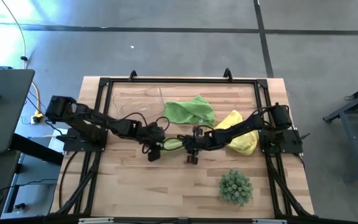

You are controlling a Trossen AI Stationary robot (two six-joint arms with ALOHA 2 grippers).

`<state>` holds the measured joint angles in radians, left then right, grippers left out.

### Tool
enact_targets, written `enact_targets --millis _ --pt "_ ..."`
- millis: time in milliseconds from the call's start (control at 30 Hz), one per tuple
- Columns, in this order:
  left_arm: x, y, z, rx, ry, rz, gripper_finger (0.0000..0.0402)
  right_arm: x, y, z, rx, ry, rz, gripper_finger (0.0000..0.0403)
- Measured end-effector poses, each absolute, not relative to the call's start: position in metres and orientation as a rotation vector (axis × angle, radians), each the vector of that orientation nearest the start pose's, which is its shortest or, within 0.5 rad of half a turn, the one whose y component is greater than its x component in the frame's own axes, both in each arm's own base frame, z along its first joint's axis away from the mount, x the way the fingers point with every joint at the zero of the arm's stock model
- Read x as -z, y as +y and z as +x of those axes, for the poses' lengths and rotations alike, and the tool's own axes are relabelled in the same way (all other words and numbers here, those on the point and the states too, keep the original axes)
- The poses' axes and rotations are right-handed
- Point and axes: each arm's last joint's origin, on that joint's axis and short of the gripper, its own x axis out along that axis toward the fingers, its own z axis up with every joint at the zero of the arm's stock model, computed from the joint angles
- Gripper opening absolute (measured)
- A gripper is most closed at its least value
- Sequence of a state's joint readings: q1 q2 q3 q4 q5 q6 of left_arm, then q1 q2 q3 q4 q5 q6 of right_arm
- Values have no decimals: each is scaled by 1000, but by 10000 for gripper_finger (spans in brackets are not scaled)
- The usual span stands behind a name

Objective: Roll microfiber towels into tight, uniform cylinder then place into a basket
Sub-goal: Roll the light green towel

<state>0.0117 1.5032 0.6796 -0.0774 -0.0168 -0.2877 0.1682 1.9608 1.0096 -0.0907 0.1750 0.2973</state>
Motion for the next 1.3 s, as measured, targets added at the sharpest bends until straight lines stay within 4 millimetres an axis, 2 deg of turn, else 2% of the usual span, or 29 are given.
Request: enact_targets --millis 133,300,467,733,900,1067,1300 --pt "-164 -9 270 -107 848 -149 154 -101 47 357 140 1025 220 46" --pt "-168 -32 273 -102 774 47 155 -102 33 361 46 1042 429 40" --pt "-155 -47 279 -163 763 166 155 -100 22 363 -71 1051 581 39" --pt "-123 -55 286 -175 824 186 155 -100 13 363 -61 1052 659 39" --pt "-110 -44 287 -318 863 82 155 -100 15 363 -90 1051 641 40" --pt "-108 -33 288 -248 917 -105 142 -103 15 363 -149 1034 543 69" --pt "-108 -19 291 -169 944 -300 109 -137 15 350 -193 1008 421 112"
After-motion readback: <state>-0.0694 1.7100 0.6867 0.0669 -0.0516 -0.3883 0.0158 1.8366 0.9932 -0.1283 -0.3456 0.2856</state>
